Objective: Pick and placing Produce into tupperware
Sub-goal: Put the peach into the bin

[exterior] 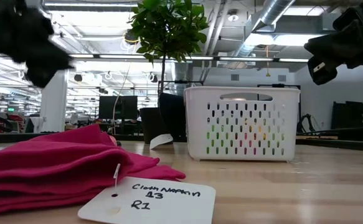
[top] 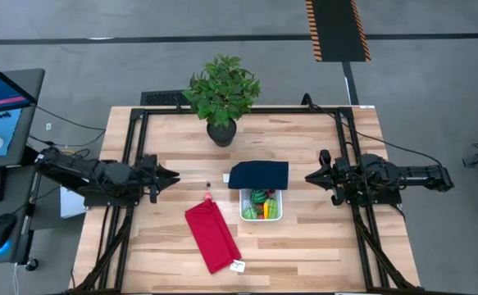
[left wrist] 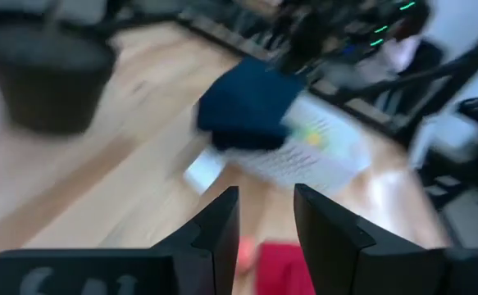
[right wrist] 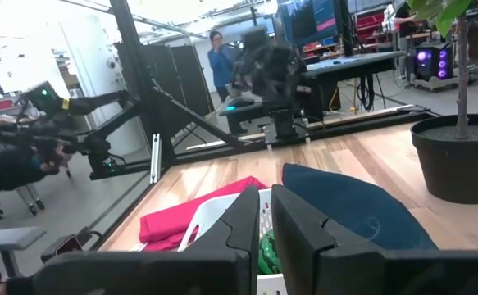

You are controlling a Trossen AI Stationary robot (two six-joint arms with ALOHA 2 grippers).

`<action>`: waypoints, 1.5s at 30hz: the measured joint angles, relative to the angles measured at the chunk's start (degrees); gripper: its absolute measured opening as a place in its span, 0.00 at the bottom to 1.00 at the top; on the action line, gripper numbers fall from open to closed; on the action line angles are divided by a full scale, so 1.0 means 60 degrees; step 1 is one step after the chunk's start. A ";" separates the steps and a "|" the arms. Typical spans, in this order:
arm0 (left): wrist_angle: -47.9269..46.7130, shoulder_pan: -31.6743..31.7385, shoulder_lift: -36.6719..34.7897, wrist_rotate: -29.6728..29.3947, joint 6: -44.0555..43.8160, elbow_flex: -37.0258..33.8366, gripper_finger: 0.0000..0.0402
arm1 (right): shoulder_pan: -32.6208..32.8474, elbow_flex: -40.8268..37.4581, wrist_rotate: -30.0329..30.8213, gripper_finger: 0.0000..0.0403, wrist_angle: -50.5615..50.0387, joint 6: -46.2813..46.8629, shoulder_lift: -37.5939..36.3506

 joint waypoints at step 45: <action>-0.2110 0.0363 1.2162 0.1197 -0.1181 0.6288 0.43 | 0.0001 0.0000 0.0000 0.15 0.0000 -0.0003 0.0001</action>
